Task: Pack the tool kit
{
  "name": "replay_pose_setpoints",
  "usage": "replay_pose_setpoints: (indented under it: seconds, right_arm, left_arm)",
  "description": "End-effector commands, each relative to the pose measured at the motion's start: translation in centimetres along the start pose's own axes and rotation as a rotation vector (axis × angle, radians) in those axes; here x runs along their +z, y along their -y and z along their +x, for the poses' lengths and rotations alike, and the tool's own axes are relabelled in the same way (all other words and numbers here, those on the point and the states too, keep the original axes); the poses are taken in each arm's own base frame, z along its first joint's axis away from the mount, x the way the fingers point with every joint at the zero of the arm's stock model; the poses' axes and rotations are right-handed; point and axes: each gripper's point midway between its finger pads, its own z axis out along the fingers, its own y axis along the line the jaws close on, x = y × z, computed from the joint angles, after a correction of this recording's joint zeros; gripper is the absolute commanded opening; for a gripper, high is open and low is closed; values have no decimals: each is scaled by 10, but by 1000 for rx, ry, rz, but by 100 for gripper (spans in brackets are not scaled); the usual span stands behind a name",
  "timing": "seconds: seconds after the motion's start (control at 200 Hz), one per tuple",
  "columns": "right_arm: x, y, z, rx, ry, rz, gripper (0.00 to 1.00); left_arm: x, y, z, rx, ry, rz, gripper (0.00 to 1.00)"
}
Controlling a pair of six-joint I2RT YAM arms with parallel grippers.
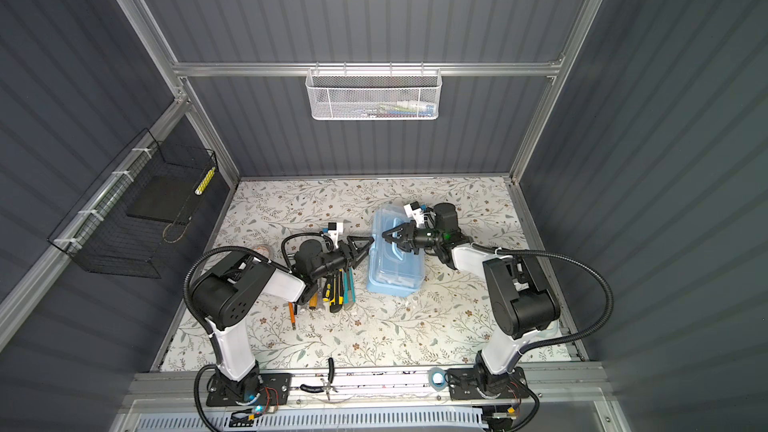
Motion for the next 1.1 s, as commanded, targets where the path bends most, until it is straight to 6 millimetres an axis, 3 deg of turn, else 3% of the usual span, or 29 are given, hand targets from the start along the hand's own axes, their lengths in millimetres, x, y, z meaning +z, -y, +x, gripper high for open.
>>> replay_pose_setpoints:
  seconds: [0.0, 0.61, 1.096]
  right_arm:
    - [25, 80, 57, -24, -131, 123, 0]
    - [28, 108, 63, 28, -148, 139, 0]
    - [24, 113, 61, 44, -137, 155, 0]
  left_arm:
    - [-8, 153, 40, 243, -185, 468, 72]
    - [-32, 187, 44, 339, -166, 488, 72]
    - [-56, 213, 41, 438, -131, 489, 72]
